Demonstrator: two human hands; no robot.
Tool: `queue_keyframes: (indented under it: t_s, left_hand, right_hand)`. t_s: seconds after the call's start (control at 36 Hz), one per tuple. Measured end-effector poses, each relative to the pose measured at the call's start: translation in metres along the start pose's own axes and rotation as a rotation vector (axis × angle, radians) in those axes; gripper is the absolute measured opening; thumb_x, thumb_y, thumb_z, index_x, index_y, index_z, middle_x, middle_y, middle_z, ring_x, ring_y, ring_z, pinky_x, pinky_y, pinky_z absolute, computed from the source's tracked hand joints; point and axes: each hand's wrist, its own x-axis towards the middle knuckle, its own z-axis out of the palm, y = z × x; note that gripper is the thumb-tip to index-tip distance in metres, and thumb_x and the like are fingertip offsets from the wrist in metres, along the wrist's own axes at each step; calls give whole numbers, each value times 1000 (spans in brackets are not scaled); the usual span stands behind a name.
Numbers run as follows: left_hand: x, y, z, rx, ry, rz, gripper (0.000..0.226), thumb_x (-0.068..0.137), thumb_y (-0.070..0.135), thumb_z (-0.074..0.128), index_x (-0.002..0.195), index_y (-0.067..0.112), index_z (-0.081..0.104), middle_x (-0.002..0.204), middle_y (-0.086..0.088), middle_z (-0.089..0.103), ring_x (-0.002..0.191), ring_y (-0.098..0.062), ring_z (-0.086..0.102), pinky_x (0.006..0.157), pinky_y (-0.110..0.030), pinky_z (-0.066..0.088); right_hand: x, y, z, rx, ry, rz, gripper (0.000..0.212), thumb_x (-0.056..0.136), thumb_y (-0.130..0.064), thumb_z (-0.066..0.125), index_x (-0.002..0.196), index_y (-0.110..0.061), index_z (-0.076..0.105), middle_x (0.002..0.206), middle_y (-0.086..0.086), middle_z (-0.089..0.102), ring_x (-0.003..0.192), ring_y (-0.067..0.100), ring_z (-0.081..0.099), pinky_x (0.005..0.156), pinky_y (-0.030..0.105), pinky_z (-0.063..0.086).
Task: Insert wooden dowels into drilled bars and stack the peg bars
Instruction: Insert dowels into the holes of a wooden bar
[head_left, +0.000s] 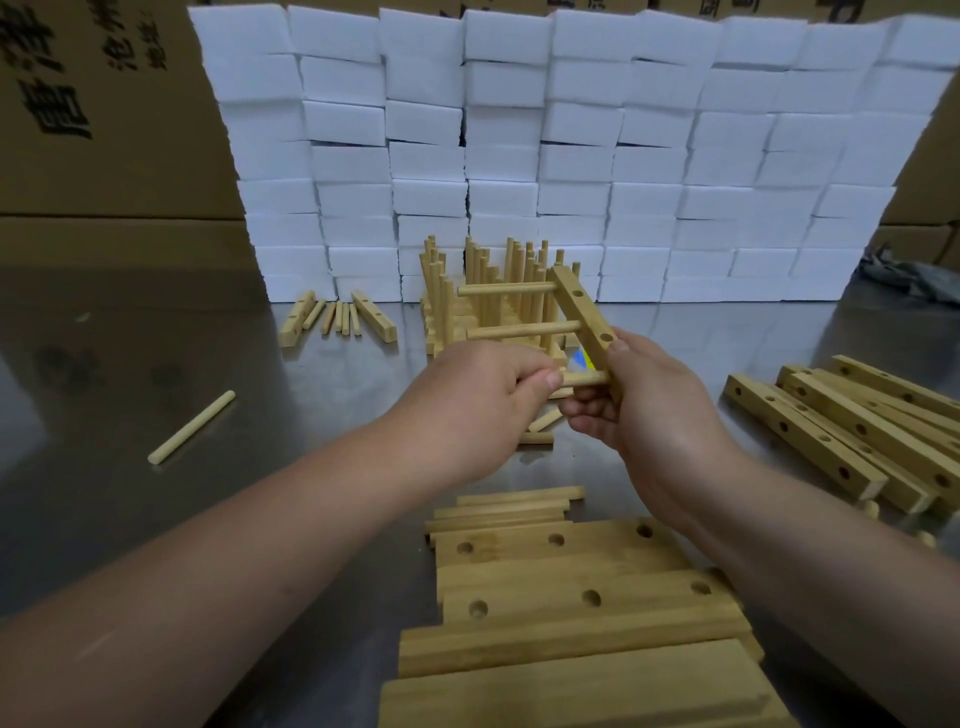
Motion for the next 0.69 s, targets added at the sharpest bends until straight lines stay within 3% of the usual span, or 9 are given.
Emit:
queue_keyframes:
  t_s: [0.08,0.17,0.22,0.36,0.44,0.5,0.58,0.64,0.69]
  left_hand:
    - [2,2,-5,-86,-55,-101,29,94,28,47,86,9,68,56,4,55,49,-4,45,48,-18,37]
    - [5,2,-8,-142,-83,-192,29,93,32,50,74,17,67,54,-2,47,51,-10,40,54,-24,35]
    - [6,2,-9,-198,-78,-246,30,91,34,52,67,23,65,47,6,39,41,-9,33,51,-23,31]
    - [10,8,-16,-249,11,-255,24,87,40,57,66,32,64,37,23,47,33,8,43,49,-21,31]
    - [11,10,-23,-248,71,-248,25,84,46,58,66,30,65,46,24,56,35,8,44,50,-22,33]
    - [11,11,-28,-287,88,-262,28,85,50,54,71,28,65,55,18,63,34,3,45,51,-22,37]
    - [17,7,-36,-438,204,-350,37,89,51,47,76,20,64,54,9,65,34,-5,45,43,-18,39]
    - [18,7,-36,-518,221,-400,38,91,45,46,76,15,64,50,7,62,34,-8,43,41,-18,39]
    - [16,7,-27,-444,134,-385,33,92,39,47,74,17,64,50,10,62,35,-6,45,45,-21,40]
  right_hand:
    - [-2,1,0,-10,-3,-3,32,101,-17,32,86,-26,59,57,1,59,48,9,57,52,19,53]
    - [-5,2,1,-31,-32,0,32,101,-17,31,83,-25,57,47,-5,54,48,9,57,53,21,52]
    - [-6,-1,1,-51,-41,-18,33,101,-17,31,83,-26,57,49,-4,54,48,8,57,52,20,52]
    - [-1,-15,1,-69,-65,-108,38,101,-17,31,80,-33,58,47,-8,59,48,6,60,51,18,52]
    - [1,-15,3,-56,-34,-93,28,101,-19,33,91,-22,59,63,-4,66,53,7,64,51,17,51]
    - [6,-13,1,-39,35,-28,22,101,-22,33,99,-19,55,77,-1,66,56,5,66,55,15,50]
    - [14,-16,-6,80,168,109,27,100,-23,32,81,-21,52,61,-2,69,52,3,65,62,20,44]
    - [14,-19,-9,139,231,163,27,99,-24,34,79,-23,52,63,-3,71,65,6,69,75,25,45]
    - [12,-21,-7,154,248,176,29,99,-25,34,78,-21,54,73,-1,74,79,10,71,86,30,46]
